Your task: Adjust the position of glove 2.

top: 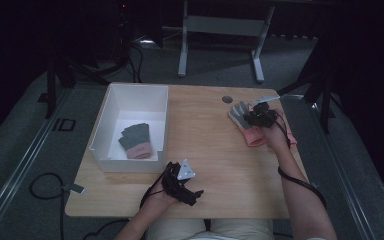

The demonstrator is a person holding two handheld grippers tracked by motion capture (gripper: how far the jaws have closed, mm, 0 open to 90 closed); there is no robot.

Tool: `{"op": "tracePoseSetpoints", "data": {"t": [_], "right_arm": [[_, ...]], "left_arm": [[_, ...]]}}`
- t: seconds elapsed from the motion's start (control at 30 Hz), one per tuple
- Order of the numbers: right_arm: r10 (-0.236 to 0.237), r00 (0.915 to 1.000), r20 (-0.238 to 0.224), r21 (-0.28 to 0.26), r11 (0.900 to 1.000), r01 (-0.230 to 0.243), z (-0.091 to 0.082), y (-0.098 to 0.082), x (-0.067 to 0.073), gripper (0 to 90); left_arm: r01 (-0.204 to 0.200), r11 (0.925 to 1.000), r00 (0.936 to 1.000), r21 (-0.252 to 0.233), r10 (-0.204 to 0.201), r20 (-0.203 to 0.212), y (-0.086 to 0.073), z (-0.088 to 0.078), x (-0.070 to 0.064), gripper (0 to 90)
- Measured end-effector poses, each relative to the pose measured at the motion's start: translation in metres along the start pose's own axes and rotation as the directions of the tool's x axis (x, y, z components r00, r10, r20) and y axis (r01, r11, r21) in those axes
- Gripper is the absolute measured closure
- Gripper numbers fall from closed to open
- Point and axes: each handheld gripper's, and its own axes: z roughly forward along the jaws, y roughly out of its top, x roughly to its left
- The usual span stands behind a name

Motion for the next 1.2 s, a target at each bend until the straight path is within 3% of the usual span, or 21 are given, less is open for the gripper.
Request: {"op": "tracePoseSetpoints", "data": {"t": [0.2, 0.37, 0.47, 0.6, 0.77, 0.9, 1.07, 1.2], "right_arm": [[-0.026, 0.9979, 0.060, 0.103, 0.994, 0.020, 0.030, -0.010, 0.001, 62.1], [-0.039, 0.9964, 0.075, 0.111, 0.993, 0.030, 0.043, -0.019, 0.001, 64.6], [-0.006, 0.9981, 0.062, 0.124, 0.992, -0.001, 0.046, -0.018, 0.001, 74.7], [0.030, 0.9963, 0.081, 0.133, 0.990, -0.040, 0.047, -0.017, 0.002, 82.5], [0.149, 0.9855, 0.082, 0.074, 0.985, -0.155, 0.029, -0.011, 0.002, 87.7], [0.179, 0.9824, 0.054, 0.017, 0.984, -0.180, 0.002, -0.006, 0.009, 87.9], [0.232, 0.9725, -0.015, -0.058, 0.971, -0.233, -0.041, 0.002, 0.030, 87.9], [0.234, 0.9722, -0.013, -0.081, 0.969, -0.234, -0.063, 0.002, 0.047, 87.9]], "left_arm": [[-0.034, 0.9992, 0.9994, -0.020, 0.034, 0.001, -0.002, 0.003, -0.002, 0.0], [-0.040, 0.9990, 0.9989, -0.021, 0.041, 0.022, -0.004, 0.006, -0.003, 0.0], [-0.049, 0.9986, 0.9980, -0.019, 0.050, 0.038, -0.004, 0.008, -0.005, 0.0], [-0.062, 0.9977, 0.9964, -0.027, 0.063, 0.057, -0.004, 0.011, -0.008, 0.0], [-0.070, 0.9973, 0.9952, -0.024, 0.071, 0.067, -0.002, 0.013, -0.009, 0.0], [-0.070, 0.9968, 0.9956, -0.038, 0.072, 0.060, -0.001, 0.014, -0.010, 0.0], [-0.069, 0.9960, 0.9962, -0.057, 0.072, 0.049, -0.003, 0.012, -0.013, 0.0], [-0.059, 0.9965, 0.9966, -0.060, 0.062, 0.055, -0.004, 0.010, -0.013, 0.0]]}}
